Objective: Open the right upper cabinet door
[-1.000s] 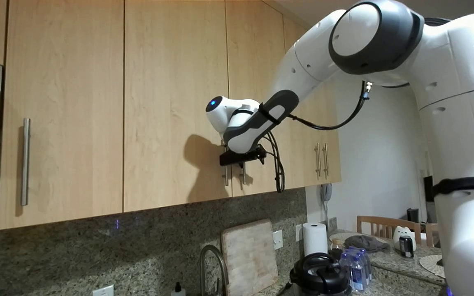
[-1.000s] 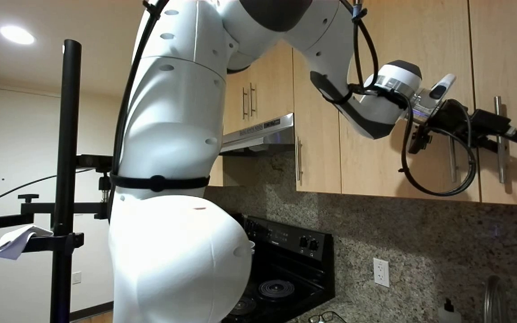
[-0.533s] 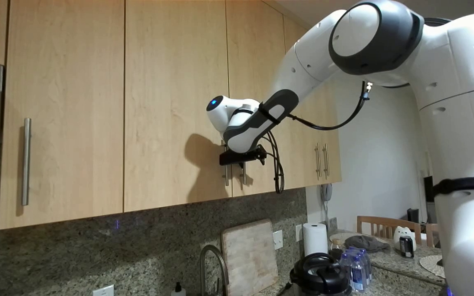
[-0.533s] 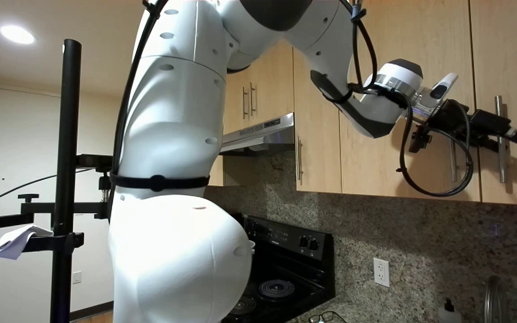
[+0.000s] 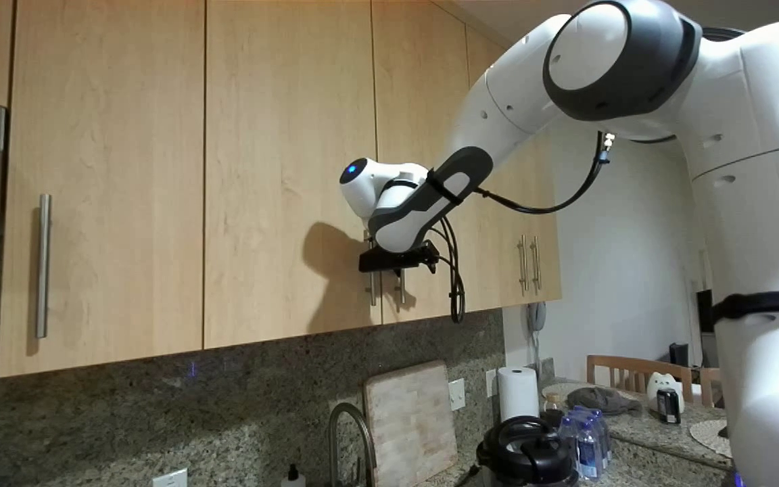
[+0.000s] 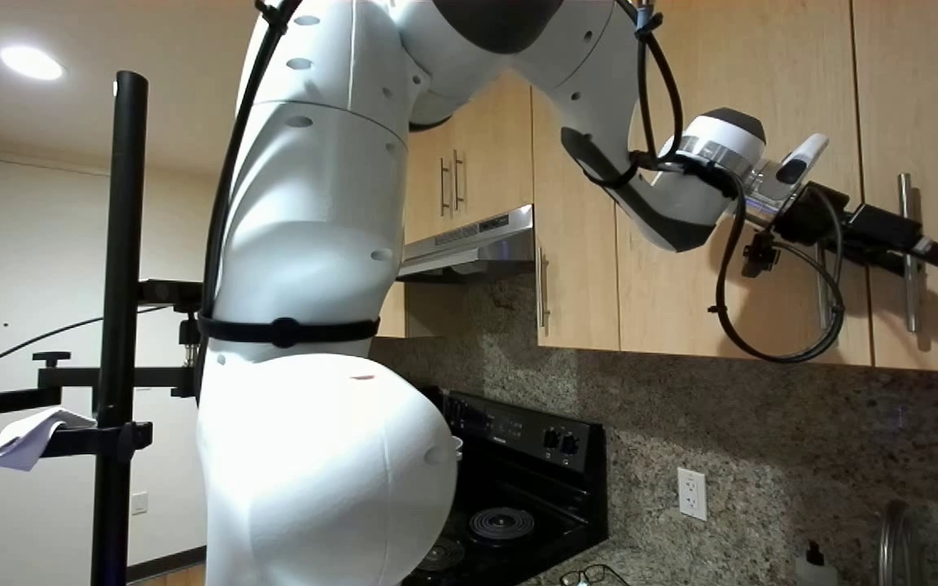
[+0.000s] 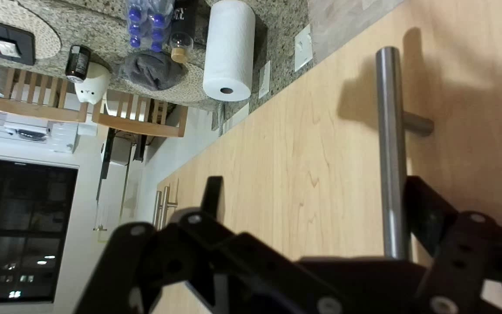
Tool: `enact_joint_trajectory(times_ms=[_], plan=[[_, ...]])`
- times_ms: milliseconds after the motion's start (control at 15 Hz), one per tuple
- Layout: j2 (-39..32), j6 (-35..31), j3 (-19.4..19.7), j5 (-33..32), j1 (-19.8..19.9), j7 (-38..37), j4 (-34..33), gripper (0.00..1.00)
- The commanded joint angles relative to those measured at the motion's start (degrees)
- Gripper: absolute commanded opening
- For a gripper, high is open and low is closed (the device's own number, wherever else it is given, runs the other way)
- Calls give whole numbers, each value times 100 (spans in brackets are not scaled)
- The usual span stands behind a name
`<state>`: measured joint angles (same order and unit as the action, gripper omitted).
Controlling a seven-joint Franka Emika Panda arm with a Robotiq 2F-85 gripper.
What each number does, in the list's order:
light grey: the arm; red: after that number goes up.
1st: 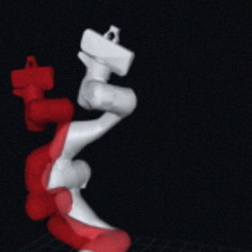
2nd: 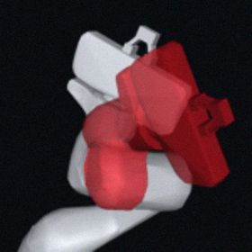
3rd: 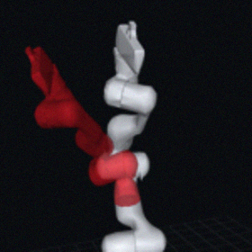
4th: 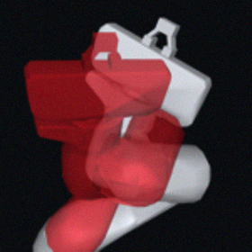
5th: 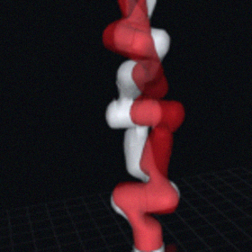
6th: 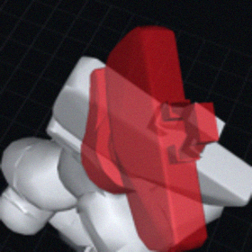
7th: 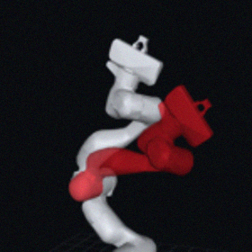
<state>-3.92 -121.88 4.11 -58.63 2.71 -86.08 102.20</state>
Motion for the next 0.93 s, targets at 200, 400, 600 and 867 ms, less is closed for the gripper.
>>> enact_joint_trajectory(times_ms=[200, 400, 600, 867], plan=[[622, 95, 212, -194, 223, -171, 882, 100], [865, -305, 284, -272, 296, 44, 1192, 100], [1121, -820, 402, -408, 406, 247, 1514, 100], [1415, -1414, 542, -680, 566, 408, 1855, 100]])
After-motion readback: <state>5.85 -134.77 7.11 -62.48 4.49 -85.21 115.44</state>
